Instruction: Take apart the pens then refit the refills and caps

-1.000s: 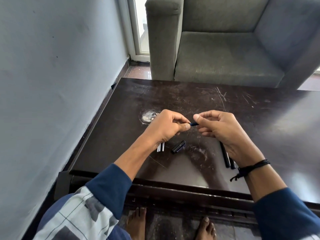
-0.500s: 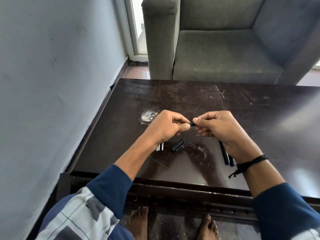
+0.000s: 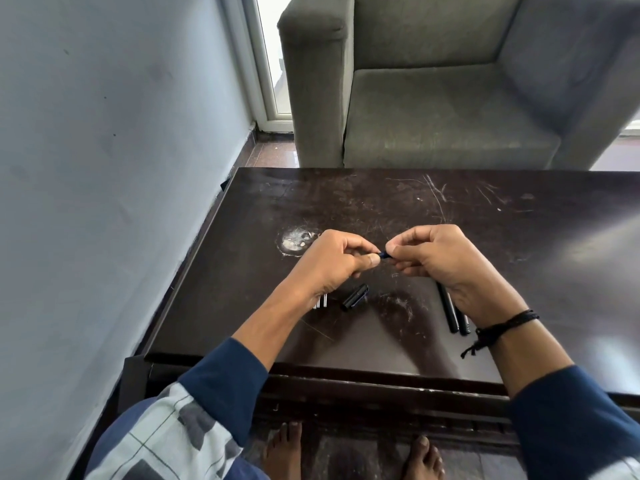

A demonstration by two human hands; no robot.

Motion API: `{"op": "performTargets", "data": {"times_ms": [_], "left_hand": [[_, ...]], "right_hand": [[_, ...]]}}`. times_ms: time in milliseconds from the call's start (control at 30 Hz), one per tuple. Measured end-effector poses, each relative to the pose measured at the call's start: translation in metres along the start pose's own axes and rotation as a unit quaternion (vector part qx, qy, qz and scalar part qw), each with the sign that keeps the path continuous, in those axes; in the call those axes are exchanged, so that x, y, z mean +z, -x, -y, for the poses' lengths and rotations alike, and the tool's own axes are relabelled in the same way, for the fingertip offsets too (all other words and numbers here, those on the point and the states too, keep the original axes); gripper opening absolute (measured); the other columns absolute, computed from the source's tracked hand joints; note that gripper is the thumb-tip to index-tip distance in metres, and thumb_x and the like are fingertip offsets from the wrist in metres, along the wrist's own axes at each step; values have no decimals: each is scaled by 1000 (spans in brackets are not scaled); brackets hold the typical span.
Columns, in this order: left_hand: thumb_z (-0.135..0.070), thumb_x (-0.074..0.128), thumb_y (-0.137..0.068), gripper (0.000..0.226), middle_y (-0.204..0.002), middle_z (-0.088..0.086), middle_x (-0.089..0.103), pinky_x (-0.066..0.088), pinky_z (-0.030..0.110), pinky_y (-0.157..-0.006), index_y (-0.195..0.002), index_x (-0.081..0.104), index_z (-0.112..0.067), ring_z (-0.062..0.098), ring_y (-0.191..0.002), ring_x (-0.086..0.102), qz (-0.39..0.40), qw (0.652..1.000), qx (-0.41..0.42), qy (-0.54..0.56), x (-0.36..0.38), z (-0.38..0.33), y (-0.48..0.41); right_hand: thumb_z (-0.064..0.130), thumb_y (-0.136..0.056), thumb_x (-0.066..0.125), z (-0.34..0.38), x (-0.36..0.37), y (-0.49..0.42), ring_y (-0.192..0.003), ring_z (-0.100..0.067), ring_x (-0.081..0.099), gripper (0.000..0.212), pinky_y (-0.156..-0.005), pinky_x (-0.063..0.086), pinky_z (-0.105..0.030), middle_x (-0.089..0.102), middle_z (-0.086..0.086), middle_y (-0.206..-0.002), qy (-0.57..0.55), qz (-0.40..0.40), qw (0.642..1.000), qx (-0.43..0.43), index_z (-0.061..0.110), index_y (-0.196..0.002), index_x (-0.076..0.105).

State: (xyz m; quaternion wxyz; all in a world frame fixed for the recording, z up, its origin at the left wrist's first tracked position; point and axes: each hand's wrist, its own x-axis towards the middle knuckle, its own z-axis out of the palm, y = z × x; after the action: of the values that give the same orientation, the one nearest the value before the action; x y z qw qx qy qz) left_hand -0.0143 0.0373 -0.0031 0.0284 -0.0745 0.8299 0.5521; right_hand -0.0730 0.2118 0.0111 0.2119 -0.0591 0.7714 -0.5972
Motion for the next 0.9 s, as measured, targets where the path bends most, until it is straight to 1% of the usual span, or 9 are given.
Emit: {"op": "performTargets", "data": {"times_ms": [133,200,267,400,500,600,667,800,900], "left_hand": [[-18,76,-91,7,-64,1,62,42,23,-71,-95,79,-23,7,-59,50,-1,1000,1,5,-2,1,-1],[-16,76,-91,7,-59,-6,61,42,17,-67,-96,79,-21,5,-57,50,-2,1000,-1,6,-2,1,-2],[-16,76,-91,8,-58,-7,61,41,14,-63,-98,79,-19,5,-56,50,-1,1000,-3,3,-1,1,-2],[-14,76,-91,7,-66,1,63,42,22,-68,-96,79,-18,6,-57,51,9,1000,0,7,2,1,-1],[-15,75,-91,7,-65,3,62,41,26,-70,-94,79,-21,8,-58,50,10,1000,0,6,2,0,-1],[-16,75,-92,8,-64,3,61,41,26,-70,-94,78,-22,9,-59,50,8,1000,2,5,1,0,-1],[-15,75,-92,10,-63,3,61,40,24,-70,-91,77,-25,9,-60,50,7,1000,6,7,0,1,-2],[-15,76,-91,7,-59,-3,60,40,13,-64,-92,78,-22,6,-56,49,8,1000,5,5,0,3,-4],[-14,75,-91,6,-54,-11,60,40,7,-62,-95,79,-17,4,-54,49,5,1000,2,5,0,4,-4]], "right_hand": [[9,-85,79,3,3,0,-62,-8,63,8,-59,55,-17,73,-7,-74,-7,7,1000,-2,4,-90,74],[19,-88,78,3,4,1,-59,-7,63,14,-57,55,-16,75,-5,-72,-10,2,1000,2,6,-89,74],[22,-90,76,1,4,0,-57,-7,63,17,-56,55,-17,74,-6,-70,1,-9,1000,12,5,-88,74],[10,-89,75,1,2,-1,-54,-9,62,13,-52,53,-16,71,-9,-68,13,-10,1000,18,-2,-88,73],[4,-86,77,2,-1,0,-58,-12,62,9,-53,53,-16,71,-12,-72,18,-5,1000,10,-4,-89,74],[13,-85,80,2,-1,0,-60,-10,63,14,-56,54,-16,72,-8,-73,5,-4,1000,6,2,-90,74],[20,-86,80,2,-1,1,-59,-8,64,19,-57,55,-17,74,-7,-72,4,-6,1000,11,3,-90,74],[5,-84,79,1,-3,1,-64,-12,65,13,-56,55,-16,72,-9,-71,13,-12,1000,8,-5,-90,73],[0,-81,80,3,-4,2,-72,-16,67,12,-65,57,-20,72,-8,-75,6,-5,1000,4,-1,-90,74]]}}
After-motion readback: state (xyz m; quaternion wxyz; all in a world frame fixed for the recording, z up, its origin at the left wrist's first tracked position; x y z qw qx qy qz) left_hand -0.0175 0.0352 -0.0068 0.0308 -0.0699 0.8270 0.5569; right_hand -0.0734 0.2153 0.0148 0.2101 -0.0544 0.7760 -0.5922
